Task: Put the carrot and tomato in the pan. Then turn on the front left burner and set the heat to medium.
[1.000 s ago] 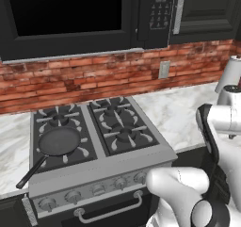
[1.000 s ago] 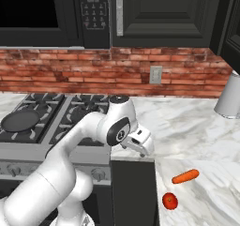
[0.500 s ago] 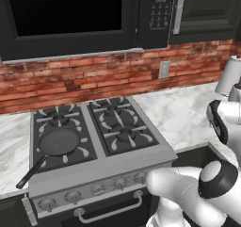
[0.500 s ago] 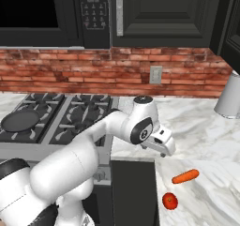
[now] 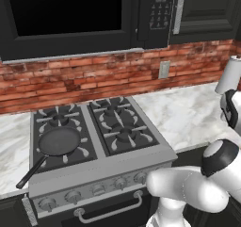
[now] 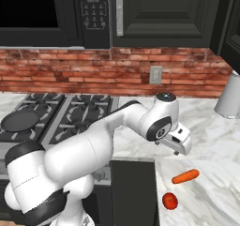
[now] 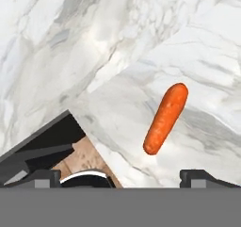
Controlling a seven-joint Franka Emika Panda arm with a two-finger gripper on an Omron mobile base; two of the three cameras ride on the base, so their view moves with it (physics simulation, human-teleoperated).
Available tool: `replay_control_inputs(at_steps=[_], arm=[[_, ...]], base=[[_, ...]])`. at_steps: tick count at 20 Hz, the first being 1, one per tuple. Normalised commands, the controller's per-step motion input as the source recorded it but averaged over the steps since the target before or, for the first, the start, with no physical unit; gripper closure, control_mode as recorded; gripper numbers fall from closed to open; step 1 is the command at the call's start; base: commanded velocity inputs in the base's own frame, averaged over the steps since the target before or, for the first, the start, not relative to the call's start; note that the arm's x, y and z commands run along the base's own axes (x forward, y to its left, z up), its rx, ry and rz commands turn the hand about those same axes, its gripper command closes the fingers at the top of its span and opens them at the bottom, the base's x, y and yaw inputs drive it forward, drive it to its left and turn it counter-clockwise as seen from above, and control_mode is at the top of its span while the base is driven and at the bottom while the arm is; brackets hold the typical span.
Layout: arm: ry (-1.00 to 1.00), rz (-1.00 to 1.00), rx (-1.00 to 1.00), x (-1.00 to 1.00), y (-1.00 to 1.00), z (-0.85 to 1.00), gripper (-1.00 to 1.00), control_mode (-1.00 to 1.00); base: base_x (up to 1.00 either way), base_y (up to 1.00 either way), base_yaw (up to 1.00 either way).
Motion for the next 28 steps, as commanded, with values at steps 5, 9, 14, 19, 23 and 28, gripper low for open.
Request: replay_control_inputs(at_steps=[5, 9, 14, 19, 23, 28], arm=[[-0.02, -0.06, 0.00, 0.00, -0.02, -0.09, -1.00, -1.00], [0.00, -0.13, 0.00, -0.12, -0.03, -0.27, -1.00, -1.00], [0.00, -0.16, 0.00, -0.20, -0.19, -0.48, -1.00, -1.00], [0.00, -0.14, 0.00, -0.07, -0.34, -0.43, -1.00, -1.00], [0.00, -0.12, 0.00, 0.00, -0.35, -0.31, -1.00, -1.00], [0.00, -0.08, 0.00, 0.00, -0.32, -0.15, -1.00, -1.00]], base=[[0.00, 0.00, 0.00], [0.00, 0.00, 0.00], [0.00, 0.00, 0.00], [0.00, 0.00, 0.00], [0.00, 0.00, 0.00], [0.00, 0.00, 0.00]])
